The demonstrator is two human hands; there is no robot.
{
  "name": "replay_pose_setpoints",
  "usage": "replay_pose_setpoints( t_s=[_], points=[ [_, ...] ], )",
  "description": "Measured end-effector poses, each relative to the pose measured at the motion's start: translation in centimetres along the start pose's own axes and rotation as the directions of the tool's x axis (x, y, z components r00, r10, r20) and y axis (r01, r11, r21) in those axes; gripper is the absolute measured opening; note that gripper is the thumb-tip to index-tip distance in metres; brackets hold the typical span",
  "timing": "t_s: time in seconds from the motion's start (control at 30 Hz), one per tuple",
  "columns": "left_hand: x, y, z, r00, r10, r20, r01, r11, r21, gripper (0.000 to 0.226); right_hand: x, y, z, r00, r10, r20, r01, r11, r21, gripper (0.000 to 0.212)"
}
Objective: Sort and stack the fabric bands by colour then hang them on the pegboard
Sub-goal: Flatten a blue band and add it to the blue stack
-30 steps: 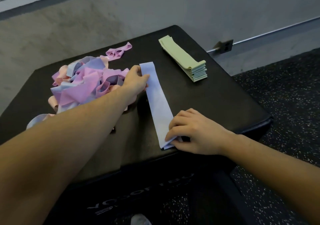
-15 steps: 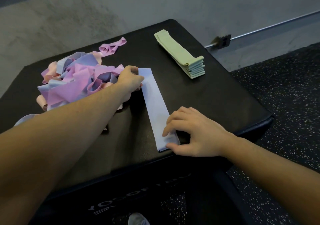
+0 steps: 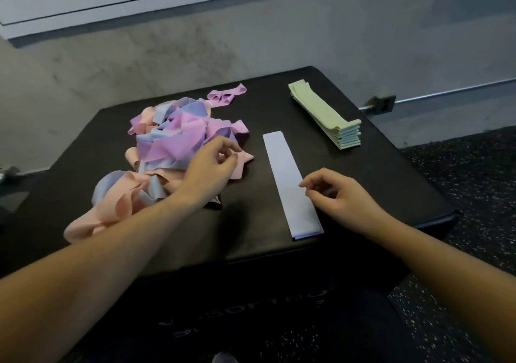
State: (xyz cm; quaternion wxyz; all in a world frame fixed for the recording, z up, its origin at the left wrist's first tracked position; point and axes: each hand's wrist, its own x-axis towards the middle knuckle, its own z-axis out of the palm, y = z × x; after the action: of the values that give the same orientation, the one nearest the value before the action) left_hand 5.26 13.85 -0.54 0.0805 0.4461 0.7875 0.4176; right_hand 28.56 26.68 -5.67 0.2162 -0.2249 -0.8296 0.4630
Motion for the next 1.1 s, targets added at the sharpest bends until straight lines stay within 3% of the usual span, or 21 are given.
replay_pose_setpoints(
  t_s=[0.17, 0.3, 0.4, 0.53, 0.8, 0.9, 1.1],
  points=[
    [-3.3, -5.3, -5.4, 0.98, 0.188, -0.064, -0.165, 0.952, 0.259, 0.016, 1.6, -3.2, 2.6, 0.998, -0.031, 0.05, 0.032, 0.999, -0.019, 0.022],
    [-5.5, -9.0, -8.7, 0.972, 0.188, -0.14, -0.1, 0.873, 0.476, 0.027, 3.9, -6.4, 5.0, 0.987, -0.068, 0.144, 0.078, 0.995, -0.066, 0.022],
    [-6.4, -10.9, -11.1, 0.983, 0.082, -0.164, 0.006, 0.88, 0.475, 0.051, 5.3, -8.6, 7.4, 0.973, -0.13, 0.19, 0.152, 0.983, -0.106, 0.022],
    [-7.5, -13.9, -13.1, 0.998, 0.021, -0.052, 0.007, 0.873, 0.488, 0.066, 6.8, -11.6, 11.0, 0.923, -0.188, 0.337, 0.265, 0.943, -0.2, 0.025],
    [-8.5, -16.8, -12.6, 0.991, -0.025, -0.134, 0.056, 0.972, 0.23, 0.028, 10.6, -15.0, 18.1, 0.844, -0.282, 0.456, 0.491, 0.746, -0.449, 0.041],
    [-8.6, -17.7, -12.4, 0.978, 0.04, -0.204, 0.005, 0.977, 0.215, 0.02, 12.1, -14.7, 20.4, 0.821, -0.334, 0.464, 0.56, 0.632, -0.536, 0.045],
    [-8.5, -18.6, -12.3, 0.941, 0.031, -0.336, 0.038, 0.98, 0.197, 0.012, 13.7, -12.0, 21.7, 0.77, -0.438, 0.463, 0.636, 0.481, -0.603, 0.036]
  ],
)
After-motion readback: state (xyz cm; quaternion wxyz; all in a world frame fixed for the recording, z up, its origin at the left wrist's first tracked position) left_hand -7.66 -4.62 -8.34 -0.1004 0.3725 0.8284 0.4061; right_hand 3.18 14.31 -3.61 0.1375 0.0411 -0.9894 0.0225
